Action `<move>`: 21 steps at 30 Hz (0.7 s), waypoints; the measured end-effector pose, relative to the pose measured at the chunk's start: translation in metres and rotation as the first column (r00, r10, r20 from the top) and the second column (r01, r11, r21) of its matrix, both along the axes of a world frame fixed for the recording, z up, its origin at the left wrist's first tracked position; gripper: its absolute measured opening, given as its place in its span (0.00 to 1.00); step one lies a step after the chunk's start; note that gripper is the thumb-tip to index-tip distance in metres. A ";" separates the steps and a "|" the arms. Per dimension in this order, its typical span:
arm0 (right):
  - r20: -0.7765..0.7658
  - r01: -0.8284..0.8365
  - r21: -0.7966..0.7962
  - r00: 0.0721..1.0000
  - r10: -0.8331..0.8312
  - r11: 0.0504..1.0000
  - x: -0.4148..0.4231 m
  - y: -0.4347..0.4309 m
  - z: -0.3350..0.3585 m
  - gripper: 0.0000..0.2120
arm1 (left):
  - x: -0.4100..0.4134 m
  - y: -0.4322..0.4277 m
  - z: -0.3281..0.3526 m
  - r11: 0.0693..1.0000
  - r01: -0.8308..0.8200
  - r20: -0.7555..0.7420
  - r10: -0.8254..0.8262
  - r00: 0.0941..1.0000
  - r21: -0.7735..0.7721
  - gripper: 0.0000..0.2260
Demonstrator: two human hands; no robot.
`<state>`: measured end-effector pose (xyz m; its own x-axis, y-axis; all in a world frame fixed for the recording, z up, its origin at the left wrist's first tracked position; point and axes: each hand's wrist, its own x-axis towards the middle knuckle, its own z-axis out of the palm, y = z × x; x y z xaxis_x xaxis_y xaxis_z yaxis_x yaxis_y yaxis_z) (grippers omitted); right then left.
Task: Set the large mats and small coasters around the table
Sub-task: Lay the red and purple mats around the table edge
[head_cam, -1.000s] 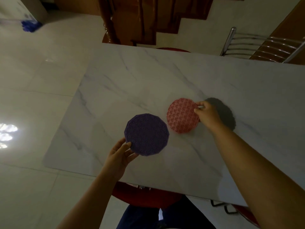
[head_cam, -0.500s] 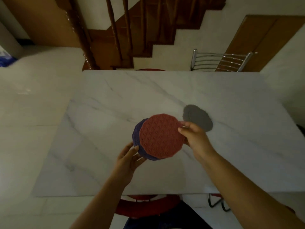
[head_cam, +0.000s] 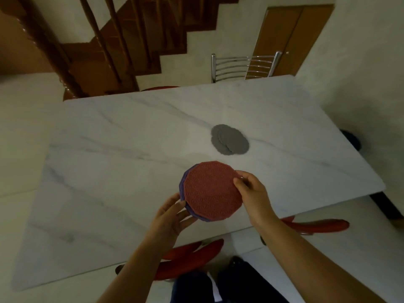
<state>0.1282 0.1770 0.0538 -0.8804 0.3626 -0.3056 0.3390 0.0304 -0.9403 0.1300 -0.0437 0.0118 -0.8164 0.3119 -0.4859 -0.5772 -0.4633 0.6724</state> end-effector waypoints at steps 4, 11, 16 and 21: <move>-0.068 -0.006 0.058 0.998 0.010 0.998 0.018 0.025 -0.001 0.16 | 0.009 0.028 0.000 0.995 0.046 -0.009 -0.047 0.999 -0.093 0.13; -0.063 -0.069 0.040 0.995 0.071 0.997 0.042 0.105 -0.005 0.20 | 0.029 0.103 0.013 0.981 0.065 -0.115 -0.087 0.990 -0.183 0.19; -0.048 -0.149 0.100 0.987 0.154 0.984 0.059 0.200 -0.003 0.20 | 0.053 0.196 0.014 0.983 0.069 -0.107 -0.088 0.990 -0.169 0.20; -0.038 -0.235 0.166 0.969 0.245 0.958 0.071 0.286 0.010 0.15 | 0.075 0.287 0.015 0.987 0.042 -0.099 -0.058 0.993 -0.158 0.16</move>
